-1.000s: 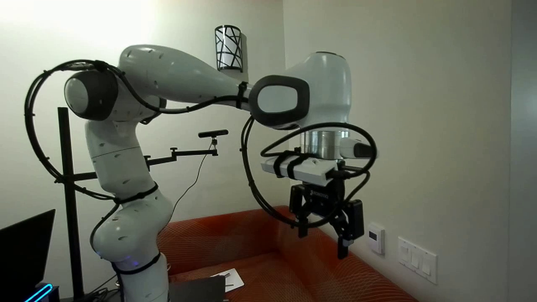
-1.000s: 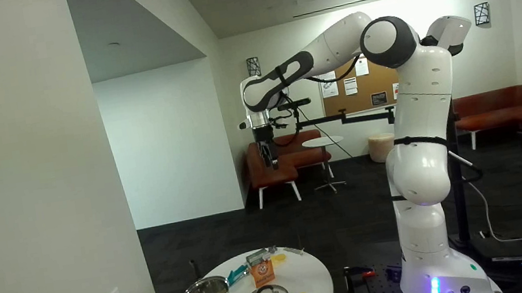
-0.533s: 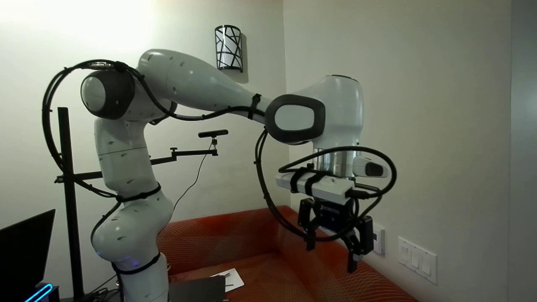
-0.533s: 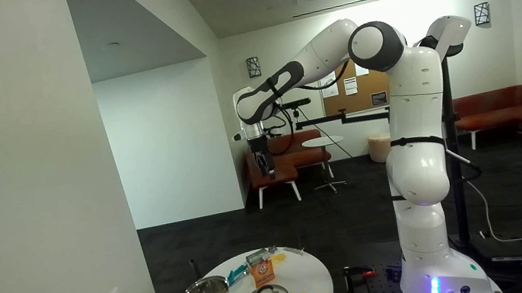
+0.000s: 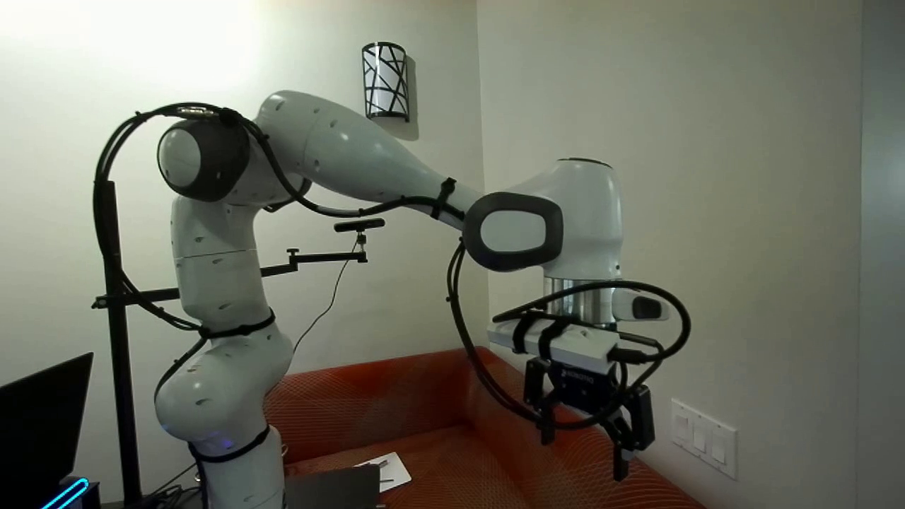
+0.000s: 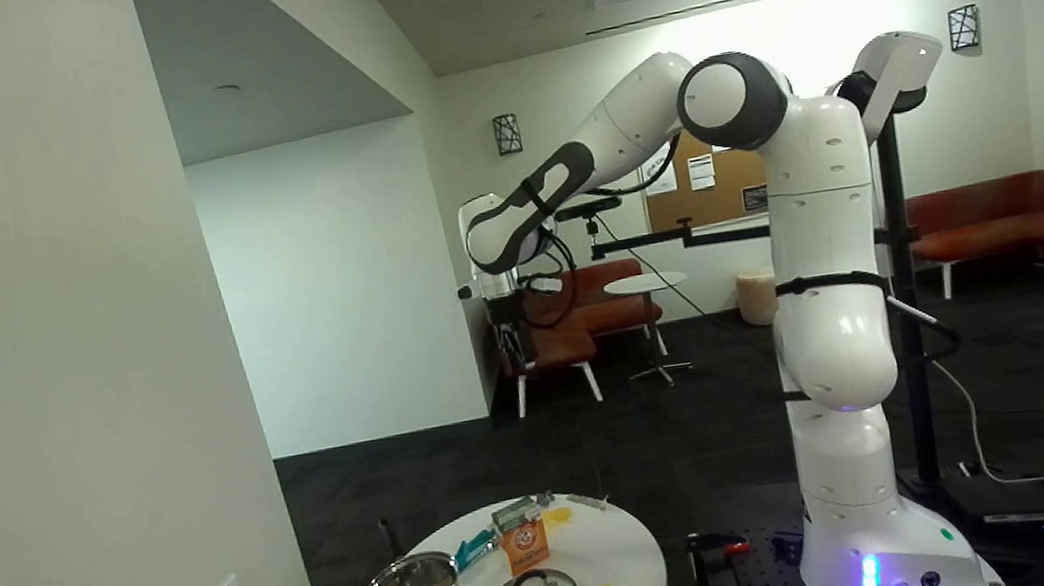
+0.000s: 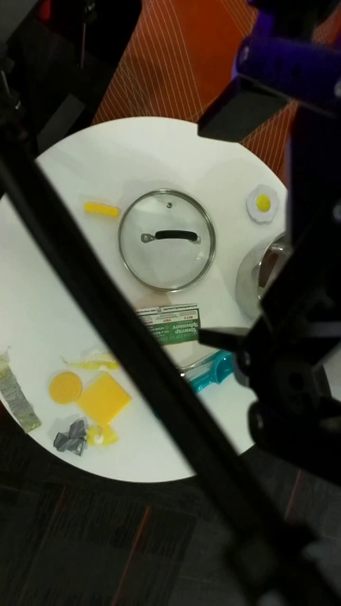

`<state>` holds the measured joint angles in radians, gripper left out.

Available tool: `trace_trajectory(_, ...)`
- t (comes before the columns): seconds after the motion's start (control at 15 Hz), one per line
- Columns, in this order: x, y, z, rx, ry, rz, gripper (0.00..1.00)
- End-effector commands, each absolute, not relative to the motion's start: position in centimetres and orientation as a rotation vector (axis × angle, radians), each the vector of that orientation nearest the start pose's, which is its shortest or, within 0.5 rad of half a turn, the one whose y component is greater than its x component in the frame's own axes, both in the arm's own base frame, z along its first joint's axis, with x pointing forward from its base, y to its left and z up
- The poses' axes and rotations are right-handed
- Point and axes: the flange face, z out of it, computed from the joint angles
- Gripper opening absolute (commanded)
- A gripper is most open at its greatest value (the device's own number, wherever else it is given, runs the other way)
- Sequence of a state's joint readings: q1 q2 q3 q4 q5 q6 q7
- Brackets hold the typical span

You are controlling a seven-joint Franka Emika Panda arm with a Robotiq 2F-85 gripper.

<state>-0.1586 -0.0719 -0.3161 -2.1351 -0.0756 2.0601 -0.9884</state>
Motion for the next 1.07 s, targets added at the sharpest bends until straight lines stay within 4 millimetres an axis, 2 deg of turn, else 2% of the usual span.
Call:
trace_trajectory(0.0, 46.4, -24.9, 43.0, -3.072, -0.748, -0.055, 1.0)
trace_trajectory(0.07, 46.6, -24.9, 43.0, -3.059, -0.806, 0.006, 1.0)
trace_trajectory(0.4, 46.6, -25.0, 42.8, -3.058, -0.801, 0.008, 1.0)
trace_trajectory(0.47, 46.1, -24.9, 42.7, -3.073, -0.781, 0.004, 1.0)
trace_trajectory(0.73, 46.1, -25.7, 41.5, -3.1, -0.79, 0.001, 1.0)
trace_trajectory(1.0, 47.0, -26.3, 39.9, -3.125, -0.819, -0.029, 1.0)
